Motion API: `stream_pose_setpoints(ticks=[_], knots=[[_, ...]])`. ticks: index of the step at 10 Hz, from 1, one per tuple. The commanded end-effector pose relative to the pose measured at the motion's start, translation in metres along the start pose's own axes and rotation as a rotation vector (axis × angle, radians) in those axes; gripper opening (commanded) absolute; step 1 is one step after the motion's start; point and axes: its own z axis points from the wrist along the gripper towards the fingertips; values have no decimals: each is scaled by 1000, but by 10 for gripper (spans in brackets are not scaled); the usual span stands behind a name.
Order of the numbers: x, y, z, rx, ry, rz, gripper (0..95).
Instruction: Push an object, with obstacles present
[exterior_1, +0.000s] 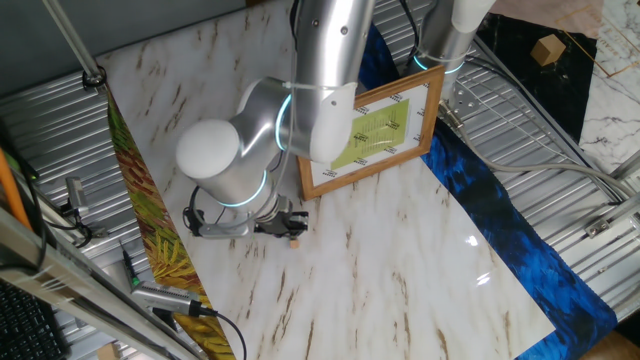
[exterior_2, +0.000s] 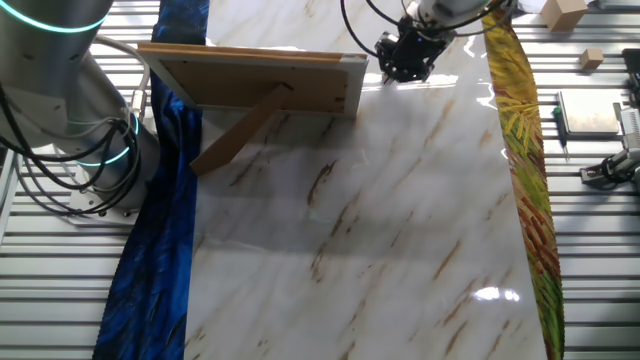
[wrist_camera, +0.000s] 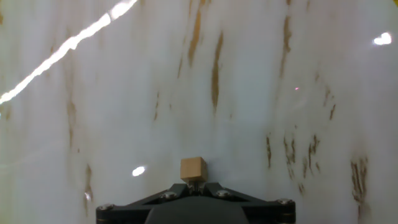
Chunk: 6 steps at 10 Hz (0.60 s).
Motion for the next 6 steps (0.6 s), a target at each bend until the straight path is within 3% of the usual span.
stream_pose_setpoints(ticks=[1, 6], knots=[[-6, 1, 2, -4, -7, 6, 0], [-41, 20, 9, -15, -38, 58, 0]])
